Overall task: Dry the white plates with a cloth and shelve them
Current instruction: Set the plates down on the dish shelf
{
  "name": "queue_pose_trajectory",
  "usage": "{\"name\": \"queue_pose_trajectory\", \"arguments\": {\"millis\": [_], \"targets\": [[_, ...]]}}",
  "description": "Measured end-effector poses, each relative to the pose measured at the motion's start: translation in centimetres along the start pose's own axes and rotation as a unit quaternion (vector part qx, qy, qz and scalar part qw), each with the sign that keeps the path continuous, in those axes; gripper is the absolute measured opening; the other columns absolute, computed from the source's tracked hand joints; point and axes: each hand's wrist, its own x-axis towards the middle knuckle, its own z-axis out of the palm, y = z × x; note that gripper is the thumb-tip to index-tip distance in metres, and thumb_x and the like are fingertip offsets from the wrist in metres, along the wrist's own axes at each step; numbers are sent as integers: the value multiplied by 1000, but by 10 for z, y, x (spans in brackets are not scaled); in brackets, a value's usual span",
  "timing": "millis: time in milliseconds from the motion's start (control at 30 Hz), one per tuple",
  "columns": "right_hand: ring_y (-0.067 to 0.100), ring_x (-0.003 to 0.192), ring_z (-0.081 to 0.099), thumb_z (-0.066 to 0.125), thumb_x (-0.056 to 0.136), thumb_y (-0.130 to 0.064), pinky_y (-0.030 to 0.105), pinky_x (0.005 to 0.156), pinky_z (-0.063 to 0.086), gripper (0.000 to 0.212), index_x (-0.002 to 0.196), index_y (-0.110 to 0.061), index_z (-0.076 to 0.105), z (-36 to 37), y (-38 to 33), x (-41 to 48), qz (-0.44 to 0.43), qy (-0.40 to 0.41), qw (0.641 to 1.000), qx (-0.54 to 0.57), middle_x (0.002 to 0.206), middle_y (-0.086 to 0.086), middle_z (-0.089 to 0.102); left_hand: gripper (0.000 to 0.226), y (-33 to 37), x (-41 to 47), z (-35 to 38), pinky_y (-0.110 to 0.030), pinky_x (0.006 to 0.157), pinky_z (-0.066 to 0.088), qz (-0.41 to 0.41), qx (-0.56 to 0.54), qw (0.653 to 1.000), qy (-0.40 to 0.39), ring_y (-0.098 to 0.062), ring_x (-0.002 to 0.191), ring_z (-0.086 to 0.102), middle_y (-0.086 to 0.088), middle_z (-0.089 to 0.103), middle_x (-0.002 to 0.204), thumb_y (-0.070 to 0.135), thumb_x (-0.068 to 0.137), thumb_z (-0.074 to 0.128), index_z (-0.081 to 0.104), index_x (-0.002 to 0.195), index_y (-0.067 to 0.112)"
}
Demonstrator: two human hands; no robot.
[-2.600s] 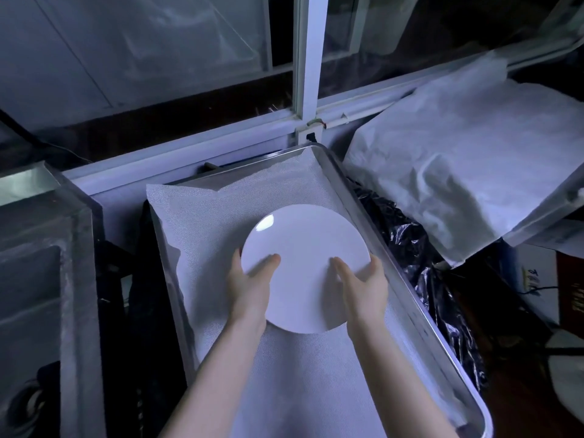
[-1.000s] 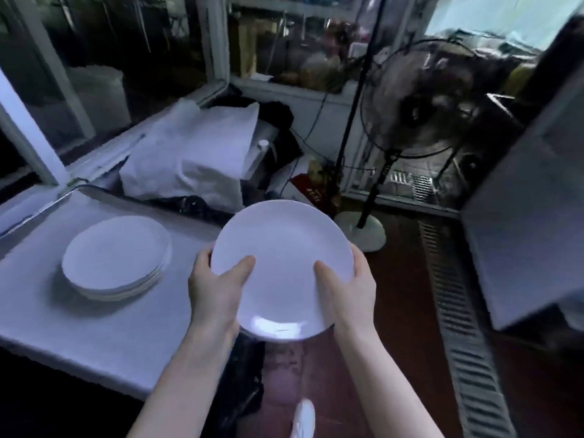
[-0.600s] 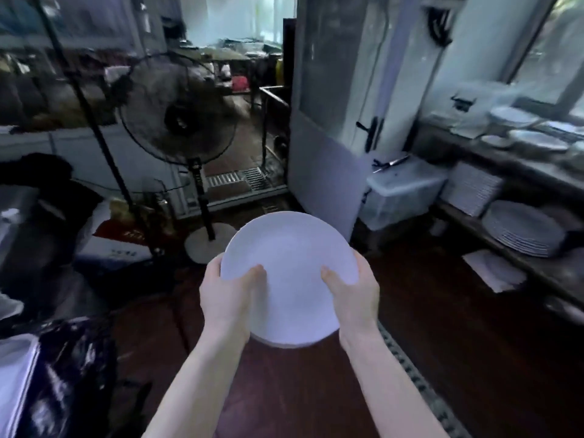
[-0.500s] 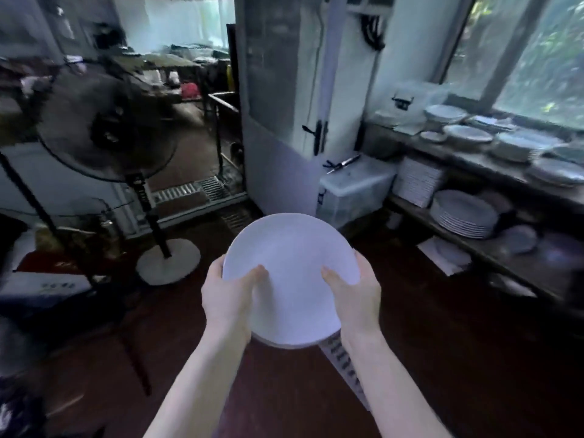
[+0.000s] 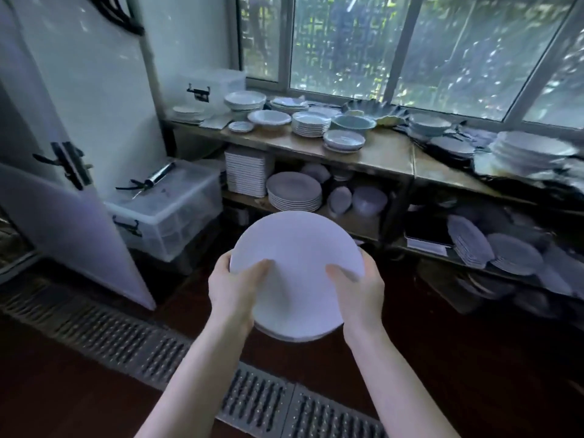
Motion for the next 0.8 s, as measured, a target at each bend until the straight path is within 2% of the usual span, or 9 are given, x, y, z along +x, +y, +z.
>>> {"name": "queue_pose_trajectory", "arguments": {"millis": [100,167,300,400,633,700,800], "targets": [[10,97,63,70,78,-11,34,80,53,44,114,-36,61,-7,7,61,13,41,999,5,101,-15,68,39,-7,44,59,-29,61,48,-8,20,999,-31,-17,87,65,7,68,99,21,76,84,65,109,26],[9,95,64,69,78,-12,33,78,53,43,109,-40,60,-5,10,105,19,60,998,6,98,-16,68,41,-11,78,96,-29,61,47,-9,32,998,-49,-16,88,65,8,68,100,22,76,85,65,111,27],[12,95,64,69,78,-14,36,77,55,44,116,-36,60,11,9,199,26,94,995,19,101,-12,68,47,-6,155,170,-44,81,55,-12,51,995,-90,-26,99,66,2,69,109,23,76,84,65,120,23],[13,94,65,69,78,-16,35,77,55,48,122,-35,59,22,4,268,32,120,992,18,101,-11,69,44,3,209,227,-45,86,56,-10,61,992,-113,-25,99,66,3,70,108,22,76,83,66,116,26],[14,91,66,69,79,-18,41,81,57,36,111,-34,62,11,6,419,28,170,985,1,95,-11,70,40,12,298,363,-46,83,58,-32,52,982,-176,-27,95,69,-2,72,105,15,75,83,67,111,20],[14,90,66,71,80,-16,40,80,58,35,107,-36,62,3,10,462,26,185,982,0,95,-11,70,36,7,318,404,-40,76,57,-35,46,981,-187,-24,92,69,-2,72,103,9,78,81,67,109,19],[16,94,66,73,80,-12,45,85,57,41,116,-28,63,-13,15,529,22,191,981,-1,101,-8,69,35,-1,346,469,-33,68,55,-41,35,979,-195,-20,88,68,-2,71,101,4,81,79,65,111,16]]}}
